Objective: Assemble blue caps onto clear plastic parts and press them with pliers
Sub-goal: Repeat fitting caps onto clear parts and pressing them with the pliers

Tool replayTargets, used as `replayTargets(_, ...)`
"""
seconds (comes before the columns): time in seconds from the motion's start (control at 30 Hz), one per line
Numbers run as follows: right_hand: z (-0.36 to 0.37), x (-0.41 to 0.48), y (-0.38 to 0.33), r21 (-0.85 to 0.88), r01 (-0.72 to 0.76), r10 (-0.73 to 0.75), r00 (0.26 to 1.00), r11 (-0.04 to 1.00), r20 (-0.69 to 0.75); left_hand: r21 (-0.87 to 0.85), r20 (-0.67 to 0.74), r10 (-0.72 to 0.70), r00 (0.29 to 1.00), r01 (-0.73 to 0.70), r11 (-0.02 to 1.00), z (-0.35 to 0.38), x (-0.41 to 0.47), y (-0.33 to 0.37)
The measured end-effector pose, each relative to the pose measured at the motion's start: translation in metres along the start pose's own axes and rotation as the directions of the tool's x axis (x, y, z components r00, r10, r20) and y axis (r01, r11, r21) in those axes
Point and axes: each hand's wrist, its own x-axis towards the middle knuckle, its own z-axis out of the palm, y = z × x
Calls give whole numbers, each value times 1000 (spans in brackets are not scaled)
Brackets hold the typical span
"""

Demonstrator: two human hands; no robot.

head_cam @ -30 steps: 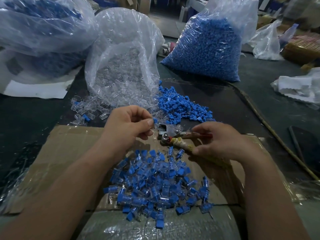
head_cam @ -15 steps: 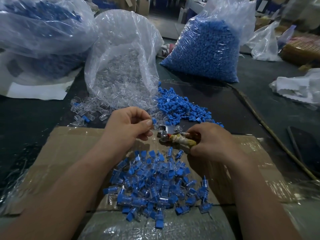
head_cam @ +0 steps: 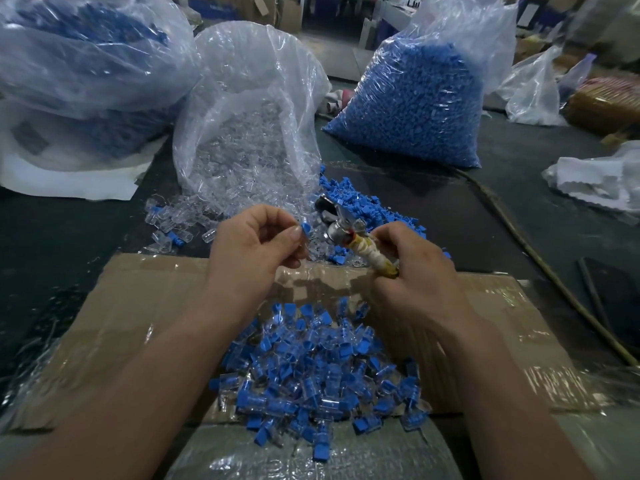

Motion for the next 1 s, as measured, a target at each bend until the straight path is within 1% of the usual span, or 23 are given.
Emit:
replayTargets(0.1, 1, 0, -1, 40, 9, -9, 1000, 999, 21, -4, -22, 29, 999, -29, 1000, 1, -1, 1)
replayTargets(0.2, 2, -1, -1, 41, 18, -20, 998, 999, 60, -2, -28, 51, 998, -51, 999, 2, -1, -1)
replayTargets(0.47, 4, 0, -2, 76, 28, -37, 993, 997, 116, 2, -31, 59, 998, -59, 998, 2, 0, -2)
replayTargets(0.6, 4, 0, -5, 81, 35, -44, 993, 996, 111, 38, -46, 88, 995, -86, 996, 4, -2, 0)
replayTargets(0.73, 4, -1, -8, 126, 14, -25, 996, 992, 86, 92, -57, 134, 989, -128, 987, 4, -4, 1)
replayTargets(1.0, 6, 0, -9, 85, 11, -16, 998, 996, 61, 137, -74, 140, 987, -129, 982, 4, -6, 3)
